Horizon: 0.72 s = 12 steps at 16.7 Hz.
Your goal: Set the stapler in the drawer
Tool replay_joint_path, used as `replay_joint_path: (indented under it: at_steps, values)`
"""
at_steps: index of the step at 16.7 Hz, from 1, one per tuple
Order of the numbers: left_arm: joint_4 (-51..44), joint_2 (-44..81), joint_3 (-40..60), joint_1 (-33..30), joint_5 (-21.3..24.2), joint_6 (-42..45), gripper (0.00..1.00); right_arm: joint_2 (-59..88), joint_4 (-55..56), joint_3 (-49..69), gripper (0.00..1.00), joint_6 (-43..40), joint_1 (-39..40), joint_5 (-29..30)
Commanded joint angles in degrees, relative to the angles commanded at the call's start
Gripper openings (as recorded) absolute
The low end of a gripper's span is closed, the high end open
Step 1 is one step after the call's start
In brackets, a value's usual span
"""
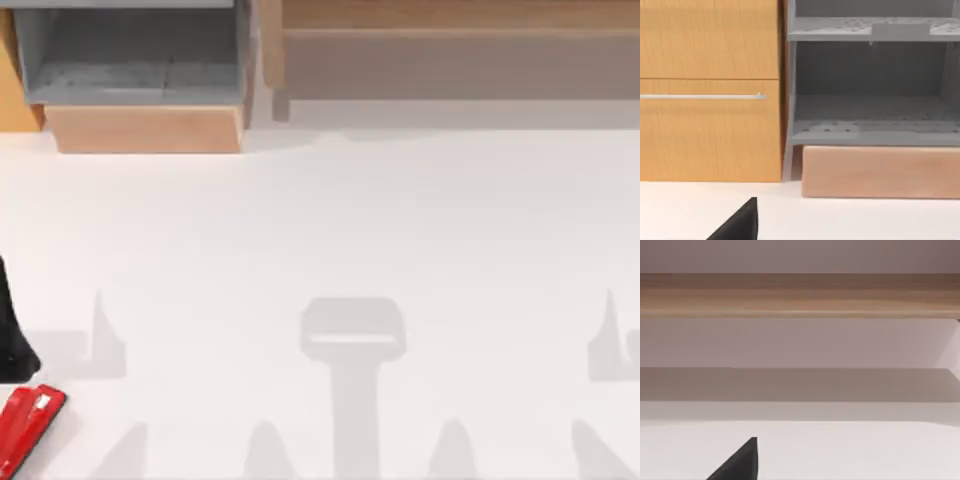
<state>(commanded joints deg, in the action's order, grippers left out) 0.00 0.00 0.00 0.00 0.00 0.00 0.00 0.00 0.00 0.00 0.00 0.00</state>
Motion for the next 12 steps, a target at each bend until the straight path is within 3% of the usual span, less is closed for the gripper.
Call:
replay_joint_path:
  at_steps: [6, 12]
  values:
    - [2.7, 5.6, 2.4, 0.5, 1.8, 3.9, 1.00, 0.0, 0.0, 0.0, 1.00, 0.0, 0.0, 0.0]
    - [14.2, 28.7, 13.0, 4.4, 7.5, 19.9, 1.00, 0.0, 0.0, 0.0, 1.00, 0.0, 0.0, 0.0]
